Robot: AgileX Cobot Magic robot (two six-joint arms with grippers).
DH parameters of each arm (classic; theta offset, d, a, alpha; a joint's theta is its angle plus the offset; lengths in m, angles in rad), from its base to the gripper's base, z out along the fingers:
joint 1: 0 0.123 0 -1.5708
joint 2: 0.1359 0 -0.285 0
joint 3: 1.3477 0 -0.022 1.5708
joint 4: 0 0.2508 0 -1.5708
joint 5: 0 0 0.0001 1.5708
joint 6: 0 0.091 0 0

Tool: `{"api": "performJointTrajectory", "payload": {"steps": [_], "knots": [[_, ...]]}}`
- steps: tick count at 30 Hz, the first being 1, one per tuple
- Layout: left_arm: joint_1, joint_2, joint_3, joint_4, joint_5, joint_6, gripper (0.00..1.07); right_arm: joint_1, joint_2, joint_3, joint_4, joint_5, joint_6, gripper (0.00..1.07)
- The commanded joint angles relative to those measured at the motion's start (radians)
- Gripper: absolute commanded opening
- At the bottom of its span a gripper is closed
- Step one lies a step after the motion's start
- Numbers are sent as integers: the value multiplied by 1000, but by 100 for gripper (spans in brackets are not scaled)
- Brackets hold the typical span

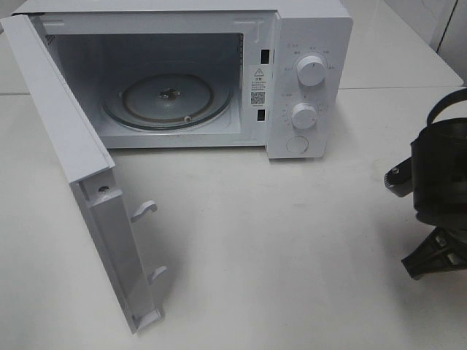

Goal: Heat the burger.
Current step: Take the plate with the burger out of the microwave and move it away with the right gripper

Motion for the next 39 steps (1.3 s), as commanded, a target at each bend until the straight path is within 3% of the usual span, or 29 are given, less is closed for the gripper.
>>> {"api": "performJointTrajectory", "payload": {"steps": [1,16,27,32,34,37,39], "knots": [[1,-22,4,0,-14,-2,100,-1,53,-3,-56,15,29,2],[1,-22,4,0,-14,-2,100,-75,196,-3,-100,-140,70,4],[1,-22,4,0,-14,-2,100,-94,207,-3,-144,-189,99,7],[1,-22,4,0,-14,-2,100,-94,210,-3,-142,-220,98,17],[1,-22,4,0,-14,-2,100,-94,210,-3,-113,-253,69,31],[1,-22,4,0,-14,-2,100,-94,207,-3,-104,-253,58,36],[1,-22,4,0,-14,-2,100,-92,170,-3,-64,-252,3,50]]}}
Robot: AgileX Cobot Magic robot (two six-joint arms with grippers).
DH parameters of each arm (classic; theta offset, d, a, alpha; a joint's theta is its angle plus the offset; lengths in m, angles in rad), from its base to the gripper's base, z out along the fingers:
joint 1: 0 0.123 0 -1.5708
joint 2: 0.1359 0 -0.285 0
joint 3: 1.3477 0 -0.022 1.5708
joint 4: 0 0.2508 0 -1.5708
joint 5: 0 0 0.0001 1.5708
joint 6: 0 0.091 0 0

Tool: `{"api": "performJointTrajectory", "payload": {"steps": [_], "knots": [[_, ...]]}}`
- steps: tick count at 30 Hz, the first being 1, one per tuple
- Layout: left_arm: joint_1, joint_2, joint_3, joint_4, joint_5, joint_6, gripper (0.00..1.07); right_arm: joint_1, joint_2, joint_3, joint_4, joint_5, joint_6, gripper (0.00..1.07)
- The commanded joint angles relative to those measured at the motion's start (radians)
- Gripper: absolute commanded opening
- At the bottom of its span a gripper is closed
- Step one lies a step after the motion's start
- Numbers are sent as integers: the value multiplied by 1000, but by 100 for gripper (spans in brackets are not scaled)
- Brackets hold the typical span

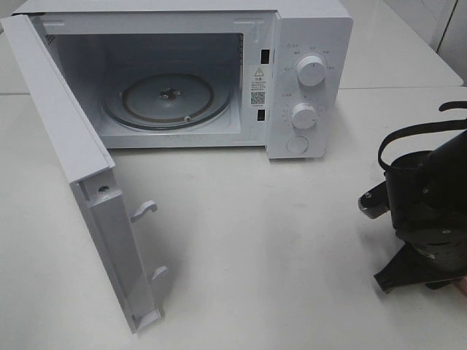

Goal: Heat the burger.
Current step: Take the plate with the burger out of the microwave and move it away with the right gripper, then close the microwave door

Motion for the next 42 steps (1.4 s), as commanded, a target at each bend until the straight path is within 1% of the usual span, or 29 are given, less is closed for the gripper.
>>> {"api": "performJointTrajectory", "payload": {"steps": [1,2,3,5,6,8,9,10,11,12,13,14,15,16,17,18,19,20,21,22,24,25,26,27,29,30,32,33,42], "knots": [[1,-22,4,0,-14,-2,100,-3,-30,-1,21,12,-44,50],[1,-22,4,0,-14,-2,100,-3,-47,-1,36,11,-65,52],[1,-22,4,0,-14,-2,100,-3,-47,-1,36,11,-65,52],[1,-22,4,0,-14,-2,100,-3,-123,-1,110,12,-176,57],[1,-22,4,0,-14,-2,100,-3,-123,-1,110,12,-176,57],[1,-22,4,0,-14,-2,100,-3,-200,-1,181,11,-282,58],[1,-22,4,0,-14,-2,100,-3,-200,-1,181,11,-282,58],[1,-22,4,0,-14,-2,100,-3,-250,-1,238,10,-369,60],[1,-22,4,0,-14,-2,100,-3,-250,-1,238,10,-369,60],[1,-22,4,0,-14,-2,100,-3,-279,-1,266,8,-415,61],[1,-22,4,0,-14,-2,100,-3,-331,-1,320,6,-499,63],[1,-22,4,0,-14,-2,100,-3,-331,-1,320,6,-499,63],[1,-22,4,0,-14,-2,100,-3,-393,-1,376,4,-581,67],[1,-22,4,0,-14,-2,100,-3,-393,-1,376,4,-581,67],[1,-22,4,0,-14,-2,100,-3,-423,-1,407,4,-621,70],[1,-22,4,0,-14,-2,100,-3,-479,-1,465,1,-698,76],[1,-22,4,0,-14,-2,100,-3,-479,-1,465,1,-698,76],[1,-22,4,0,-14,-2,100,-3,-540,-1,516,1,-755,81],[1,-22,4,0,-14,-2,100,-3,-540,-1,516,1,-755,81],[1,-22,4,0,-14,-2,100,-3,-592,-1,560,7,-809,84],[1,-22,4,0,-14,-2,100,-3,-621,-1,573,13,-824,84],[1,-22,4,0,-14,-2,100,-3,-668,-1,582,34,-835,84],[1,-22,4,0,-14,-2,100,-3,-668,-1,582,34,-835,84],[1,-22,4,0,-14,-2,100,-3,-713,-1,585,68,-837,84],[1,-22,4,0,-14,-2,100,-3,-730,-1,590,85,-847,84],[1,-22,4,0,-14,-2,100,-3,-768,-1,601,121,-857,83],[1,-22,4,0,-14,-2,100,-3,-784,-1,607,136,-857,83],[1,-22,4,0,-14,-2,100,-3,-820,-1,622,161,-866,83],[1,-22,4,0,-14,-2,100,-3,-968,-1,657,269,-895,82]]}}
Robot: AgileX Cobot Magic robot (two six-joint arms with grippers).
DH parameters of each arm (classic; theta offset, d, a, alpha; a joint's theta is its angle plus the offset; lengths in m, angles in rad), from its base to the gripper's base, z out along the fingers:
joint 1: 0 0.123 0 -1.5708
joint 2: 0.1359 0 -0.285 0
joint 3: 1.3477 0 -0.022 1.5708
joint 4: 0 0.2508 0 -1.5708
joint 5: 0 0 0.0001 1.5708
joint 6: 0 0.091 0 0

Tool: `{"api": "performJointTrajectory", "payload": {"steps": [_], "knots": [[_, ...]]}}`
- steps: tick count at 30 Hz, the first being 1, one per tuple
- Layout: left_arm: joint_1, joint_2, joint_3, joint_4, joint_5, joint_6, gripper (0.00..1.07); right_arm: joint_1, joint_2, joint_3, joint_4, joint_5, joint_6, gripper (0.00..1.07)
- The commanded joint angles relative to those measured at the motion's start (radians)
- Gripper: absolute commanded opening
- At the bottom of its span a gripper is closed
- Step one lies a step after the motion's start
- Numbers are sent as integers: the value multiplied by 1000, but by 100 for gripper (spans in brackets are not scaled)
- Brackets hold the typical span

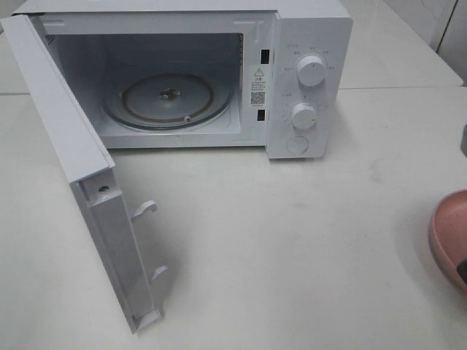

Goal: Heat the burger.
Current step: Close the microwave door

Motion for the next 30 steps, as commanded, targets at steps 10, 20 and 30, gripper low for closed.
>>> {"api": "performJointTrajectory", "payload": {"steps": [10,20,30], "knots": [[1,-22,4,0,-14,-2,100,-67,-306,-4,43,101,-35,81],[1,-22,4,0,-14,-2,100,-273,-550,26,129,99,-107,80],[1,-22,4,0,-14,-2,100,-421,-755,84,135,72,-109,77]]}}
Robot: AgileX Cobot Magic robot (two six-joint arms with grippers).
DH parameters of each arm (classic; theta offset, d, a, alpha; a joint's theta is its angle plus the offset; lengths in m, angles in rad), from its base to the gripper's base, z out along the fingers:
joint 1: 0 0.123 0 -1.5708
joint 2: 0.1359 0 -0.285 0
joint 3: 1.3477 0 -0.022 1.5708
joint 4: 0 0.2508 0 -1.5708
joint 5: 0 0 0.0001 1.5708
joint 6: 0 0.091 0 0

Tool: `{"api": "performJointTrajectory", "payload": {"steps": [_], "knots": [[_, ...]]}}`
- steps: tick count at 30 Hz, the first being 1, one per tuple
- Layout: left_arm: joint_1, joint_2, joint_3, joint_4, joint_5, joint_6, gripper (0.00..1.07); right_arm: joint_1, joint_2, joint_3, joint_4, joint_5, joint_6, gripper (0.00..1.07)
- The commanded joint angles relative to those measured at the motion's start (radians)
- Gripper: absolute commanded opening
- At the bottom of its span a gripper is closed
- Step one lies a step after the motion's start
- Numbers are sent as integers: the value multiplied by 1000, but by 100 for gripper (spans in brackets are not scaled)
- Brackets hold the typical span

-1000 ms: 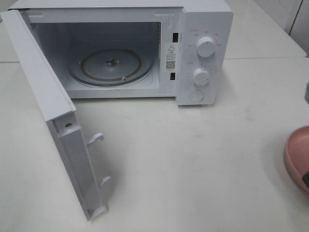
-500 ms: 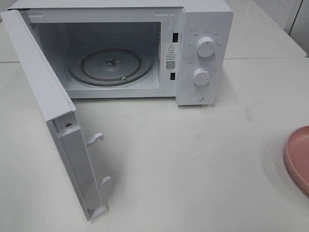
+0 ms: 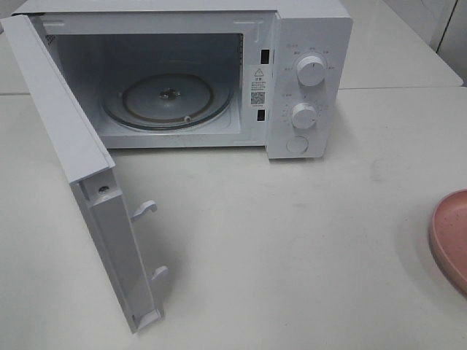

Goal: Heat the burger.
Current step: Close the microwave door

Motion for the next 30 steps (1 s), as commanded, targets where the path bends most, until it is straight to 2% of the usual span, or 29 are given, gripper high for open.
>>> {"api": "performJointTrajectory", "payload": {"steps": [1,10,30], "knots": [[1,-22,4,0,-14,-2,100,-56,-91,13,9,-18,-18,76],[1,-22,4,0,-14,-2,100,-115,-205,15,27,-19,-42,76],[1,-22,4,0,-14,-2,100,-119,-204,15,29,-19,-48,76]]}}
